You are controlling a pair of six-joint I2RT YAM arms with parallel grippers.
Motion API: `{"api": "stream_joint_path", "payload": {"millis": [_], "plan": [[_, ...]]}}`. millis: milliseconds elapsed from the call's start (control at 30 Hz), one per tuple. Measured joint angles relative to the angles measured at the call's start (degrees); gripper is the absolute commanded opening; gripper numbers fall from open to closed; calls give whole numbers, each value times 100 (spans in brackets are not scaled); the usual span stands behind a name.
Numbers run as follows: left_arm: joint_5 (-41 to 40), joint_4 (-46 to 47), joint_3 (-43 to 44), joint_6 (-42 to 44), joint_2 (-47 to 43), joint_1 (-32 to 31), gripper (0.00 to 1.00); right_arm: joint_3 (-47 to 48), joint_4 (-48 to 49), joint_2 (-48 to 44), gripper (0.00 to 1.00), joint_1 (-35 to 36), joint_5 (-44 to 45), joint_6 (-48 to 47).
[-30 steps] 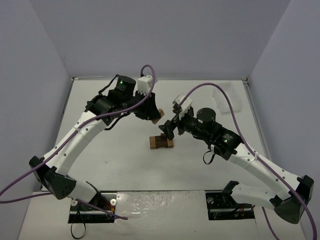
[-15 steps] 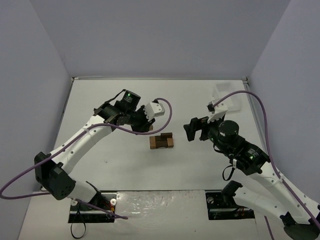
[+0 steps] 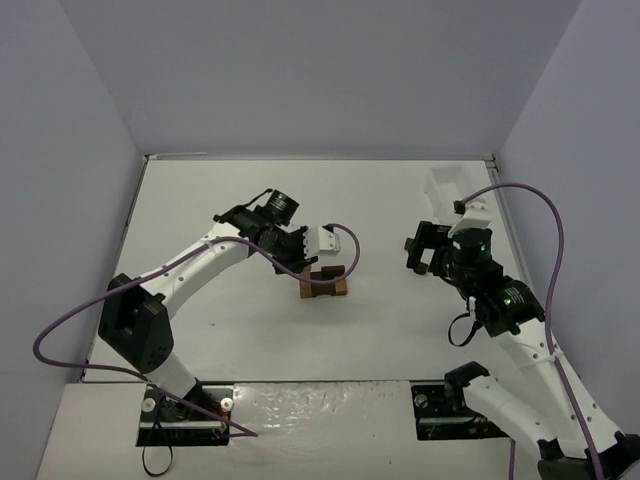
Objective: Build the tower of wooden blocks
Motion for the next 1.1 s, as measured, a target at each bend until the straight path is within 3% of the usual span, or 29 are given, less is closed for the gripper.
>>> {"api": "stream_joint_path", "payload": {"millis": [267, 633, 1100], "plan": [[36, 918, -467, 58, 41, 0, 1, 0, -148, 688, 100, -1381, -966, -247], [240, 1477, -590, 53, 552, 0, 5, 139, -175, 1423, 100, -1533, -1473, -526], [282, 1623, -534, -36, 916, 71, 5, 223, -172, 1479, 100, -1537, -1572, -649]]}}
